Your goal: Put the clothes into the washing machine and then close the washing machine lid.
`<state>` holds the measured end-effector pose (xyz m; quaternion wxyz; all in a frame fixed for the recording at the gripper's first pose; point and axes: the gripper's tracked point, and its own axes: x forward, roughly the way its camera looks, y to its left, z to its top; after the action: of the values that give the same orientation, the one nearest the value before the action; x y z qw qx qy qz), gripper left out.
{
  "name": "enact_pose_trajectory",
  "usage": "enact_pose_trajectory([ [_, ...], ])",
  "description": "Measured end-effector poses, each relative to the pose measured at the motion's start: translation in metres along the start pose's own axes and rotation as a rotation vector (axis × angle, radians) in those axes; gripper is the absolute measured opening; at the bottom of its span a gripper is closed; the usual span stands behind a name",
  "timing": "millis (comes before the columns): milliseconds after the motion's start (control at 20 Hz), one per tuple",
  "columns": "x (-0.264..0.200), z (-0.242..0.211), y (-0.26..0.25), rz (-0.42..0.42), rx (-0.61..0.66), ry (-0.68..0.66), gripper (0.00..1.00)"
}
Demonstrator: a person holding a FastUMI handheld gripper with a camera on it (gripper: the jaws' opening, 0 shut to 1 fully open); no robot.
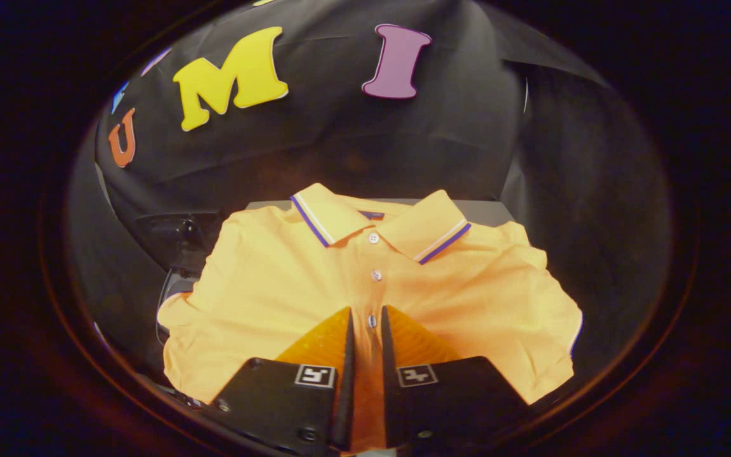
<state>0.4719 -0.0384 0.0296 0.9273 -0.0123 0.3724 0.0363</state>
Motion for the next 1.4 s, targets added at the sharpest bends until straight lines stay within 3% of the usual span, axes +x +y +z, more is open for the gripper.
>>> enact_pose_trajectory([
  [50, 0.001, 0.0, 0.001, -0.01, -0.007, 0.009, 0.09],
  [100, 0.0, 0.001, 0.002, -0.017, -0.017, 0.018, 0.06],
  [600, -0.009, 0.006, 0.007, -0.026, 0.013, 0.052, 0.05],
  [900, -0.031, 0.025, 0.023, 0.018, 0.077, 0.05, 0.05],
  [1400, -0.068, 0.071, 0.106, 0.107, 0.029, -0.009, 0.05],
])
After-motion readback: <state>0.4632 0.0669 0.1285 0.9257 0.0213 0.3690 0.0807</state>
